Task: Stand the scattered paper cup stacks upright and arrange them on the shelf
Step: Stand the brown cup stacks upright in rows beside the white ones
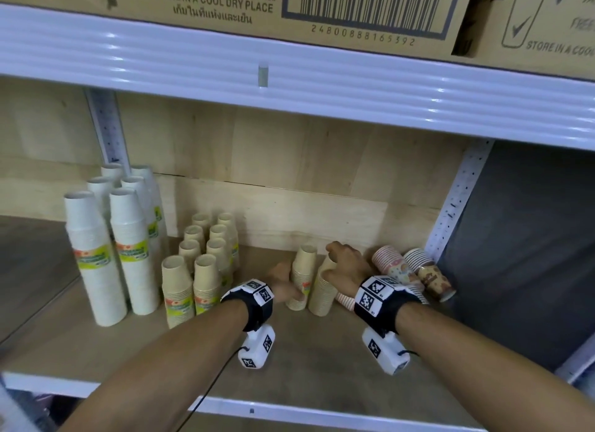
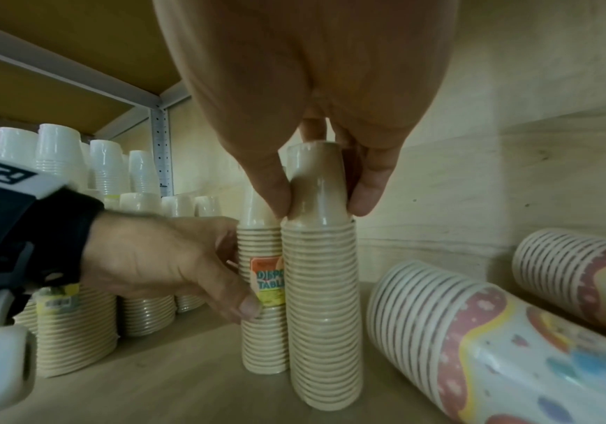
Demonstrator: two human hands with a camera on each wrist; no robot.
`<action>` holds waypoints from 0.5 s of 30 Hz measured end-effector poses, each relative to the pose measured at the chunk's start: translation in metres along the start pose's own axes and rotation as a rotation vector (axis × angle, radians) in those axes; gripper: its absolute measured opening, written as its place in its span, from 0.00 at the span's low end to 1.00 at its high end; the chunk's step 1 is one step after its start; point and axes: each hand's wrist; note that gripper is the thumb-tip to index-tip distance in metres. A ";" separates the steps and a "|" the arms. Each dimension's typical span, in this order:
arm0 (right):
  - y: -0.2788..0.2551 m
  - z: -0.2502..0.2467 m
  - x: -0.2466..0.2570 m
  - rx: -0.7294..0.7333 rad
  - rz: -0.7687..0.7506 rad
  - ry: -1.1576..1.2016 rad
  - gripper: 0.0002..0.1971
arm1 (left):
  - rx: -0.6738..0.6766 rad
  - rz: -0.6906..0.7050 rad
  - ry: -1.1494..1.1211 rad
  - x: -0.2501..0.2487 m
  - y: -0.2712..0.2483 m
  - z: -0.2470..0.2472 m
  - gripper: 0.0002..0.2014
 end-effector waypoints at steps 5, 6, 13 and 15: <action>0.003 -0.004 0.001 -0.015 -0.030 0.003 0.26 | -0.014 0.073 -0.100 -0.015 -0.006 -0.015 0.28; 0.003 -0.006 0.002 -0.022 -0.023 0.003 0.26 | -0.024 0.087 -0.133 -0.020 -0.009 -0.019 0.27; 0.004 -0.017 0.006 -0.063 0.065 0.025 0.26 | -0.200 0.137 -0.063 -0.054 -0.014 -0.049 0.23; 0.004 -0.019 0.007 -0.055 0.073 0.009 0.24 | -0.230 0.153 0.016 -0.059 -0.014 -0.054 0.21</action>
Point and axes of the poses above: each hand's wrist, its own y-axis towards the middle knuckle, its own z-axis out of the palm, x = y × z, and after that the axes turned 1 degree about -y, right-handed
